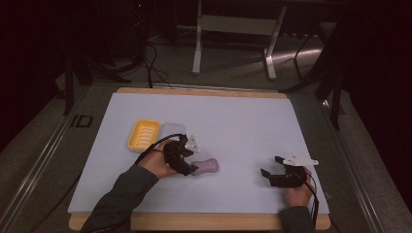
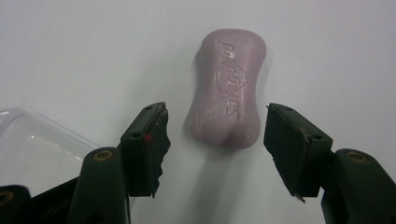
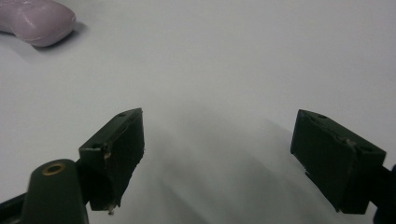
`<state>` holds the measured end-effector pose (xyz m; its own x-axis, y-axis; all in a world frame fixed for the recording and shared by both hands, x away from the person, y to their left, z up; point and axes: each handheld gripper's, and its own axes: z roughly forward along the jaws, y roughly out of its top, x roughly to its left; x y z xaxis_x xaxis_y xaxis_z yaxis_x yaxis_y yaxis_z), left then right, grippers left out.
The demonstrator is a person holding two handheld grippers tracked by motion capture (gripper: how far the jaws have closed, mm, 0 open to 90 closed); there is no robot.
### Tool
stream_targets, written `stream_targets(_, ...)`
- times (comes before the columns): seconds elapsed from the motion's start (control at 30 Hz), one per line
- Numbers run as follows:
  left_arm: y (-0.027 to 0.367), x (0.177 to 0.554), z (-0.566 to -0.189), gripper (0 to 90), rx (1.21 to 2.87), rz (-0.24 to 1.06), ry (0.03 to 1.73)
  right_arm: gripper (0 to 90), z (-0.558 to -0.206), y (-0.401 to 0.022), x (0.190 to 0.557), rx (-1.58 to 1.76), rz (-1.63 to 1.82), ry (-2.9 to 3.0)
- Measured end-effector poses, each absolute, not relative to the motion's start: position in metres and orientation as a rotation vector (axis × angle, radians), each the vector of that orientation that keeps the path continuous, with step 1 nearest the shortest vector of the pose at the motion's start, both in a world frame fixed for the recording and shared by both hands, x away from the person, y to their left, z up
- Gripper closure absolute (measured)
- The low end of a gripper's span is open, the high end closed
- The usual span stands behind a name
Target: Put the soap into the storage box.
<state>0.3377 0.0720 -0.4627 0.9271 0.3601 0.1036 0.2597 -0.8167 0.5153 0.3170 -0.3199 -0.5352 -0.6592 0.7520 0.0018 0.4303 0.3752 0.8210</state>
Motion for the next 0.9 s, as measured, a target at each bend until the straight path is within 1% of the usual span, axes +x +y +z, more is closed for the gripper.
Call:
stream_targets(0.67, 0.050, 0.347, -0.472, 39.7, 2.626, 0.221, 0.419, 17.1, -0.535, -0.320, 0.317, 1.031, 1.186, 2.269)
stream_targets(0.9, 0.042, 0.351, -0.479, 38.3, 2.668, 0.173, 0.412, 17.1, -0.535, -0.320, 0.317, 1.031, 1.185, 2.270)
